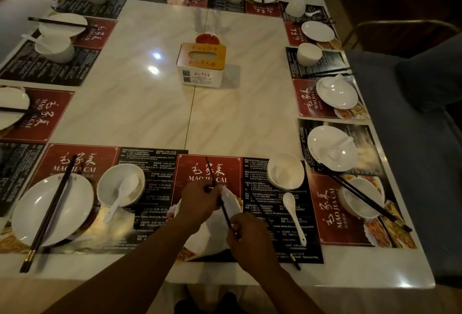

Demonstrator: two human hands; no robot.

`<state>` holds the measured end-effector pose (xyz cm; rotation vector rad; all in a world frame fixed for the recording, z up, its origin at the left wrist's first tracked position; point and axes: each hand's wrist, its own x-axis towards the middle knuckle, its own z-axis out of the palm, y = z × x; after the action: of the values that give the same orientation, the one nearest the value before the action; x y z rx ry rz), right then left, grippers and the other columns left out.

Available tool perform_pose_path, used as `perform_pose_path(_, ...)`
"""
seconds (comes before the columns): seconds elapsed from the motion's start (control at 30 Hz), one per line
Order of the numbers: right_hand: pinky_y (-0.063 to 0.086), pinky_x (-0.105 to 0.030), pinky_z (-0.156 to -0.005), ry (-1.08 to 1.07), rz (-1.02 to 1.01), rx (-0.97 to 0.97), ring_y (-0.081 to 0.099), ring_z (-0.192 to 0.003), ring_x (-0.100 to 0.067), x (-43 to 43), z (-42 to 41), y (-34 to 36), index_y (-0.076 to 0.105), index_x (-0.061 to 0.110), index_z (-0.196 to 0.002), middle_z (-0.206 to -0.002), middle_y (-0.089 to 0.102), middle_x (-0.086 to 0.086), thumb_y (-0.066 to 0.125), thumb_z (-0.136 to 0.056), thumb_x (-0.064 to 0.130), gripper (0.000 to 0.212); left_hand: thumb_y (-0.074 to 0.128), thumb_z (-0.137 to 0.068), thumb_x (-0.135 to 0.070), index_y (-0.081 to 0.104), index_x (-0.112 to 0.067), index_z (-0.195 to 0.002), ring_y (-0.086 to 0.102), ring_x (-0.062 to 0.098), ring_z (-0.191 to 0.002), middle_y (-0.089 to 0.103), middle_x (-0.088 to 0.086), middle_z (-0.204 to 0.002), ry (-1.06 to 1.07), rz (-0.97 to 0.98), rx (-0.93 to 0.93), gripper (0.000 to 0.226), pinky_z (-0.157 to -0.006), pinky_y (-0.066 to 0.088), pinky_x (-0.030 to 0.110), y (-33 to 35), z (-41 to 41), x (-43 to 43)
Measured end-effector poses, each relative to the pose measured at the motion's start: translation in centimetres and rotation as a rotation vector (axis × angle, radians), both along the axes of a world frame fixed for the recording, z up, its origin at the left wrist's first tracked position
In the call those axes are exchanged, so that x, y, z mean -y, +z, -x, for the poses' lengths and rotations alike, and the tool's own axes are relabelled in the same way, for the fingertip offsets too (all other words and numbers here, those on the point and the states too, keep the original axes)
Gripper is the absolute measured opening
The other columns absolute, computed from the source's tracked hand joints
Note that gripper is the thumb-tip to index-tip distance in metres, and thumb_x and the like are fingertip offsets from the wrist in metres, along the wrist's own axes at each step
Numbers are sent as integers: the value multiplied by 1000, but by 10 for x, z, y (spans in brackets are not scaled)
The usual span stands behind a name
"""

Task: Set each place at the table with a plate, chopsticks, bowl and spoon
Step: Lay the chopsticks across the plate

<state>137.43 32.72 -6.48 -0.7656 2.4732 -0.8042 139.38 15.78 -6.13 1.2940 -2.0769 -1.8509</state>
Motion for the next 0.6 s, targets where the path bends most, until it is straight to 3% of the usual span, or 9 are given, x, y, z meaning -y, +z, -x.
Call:
perform_pose_path(0.13,48,-22,-82,-81,-20,-70,54,-91,-7,-14,15,-9,65,22,-106,-102,57,8,59,-96,24,12,69,-92,-12,71,-10,-105,74,18,-72,73,8,-89,37,-4,71,13,-59,59,24,-7,-15,18)
perform_pose_path(0.33,56,-42,-85,-229,-217,-180,60,-101,-27,-56,45,-34,68,14,-109,-112,59,-7,70,-84,12,25,74,-88,-16,72,-13,-107,74,10,-68,73,0,-91,-136,97,214,19,-57,58,21,-22,-28,34)
perform_pose_path(0.6,52,-33,-79,-190,-265,-141,65,-91,-26,-54,42,-37,70,8,-104,-102,66,-10,69,-81,0,25,76,-86,-17,77,-13,-95,73,11,-71,75,0,-84,-166,101,227,10,-66,61,27,-25,-19,29)
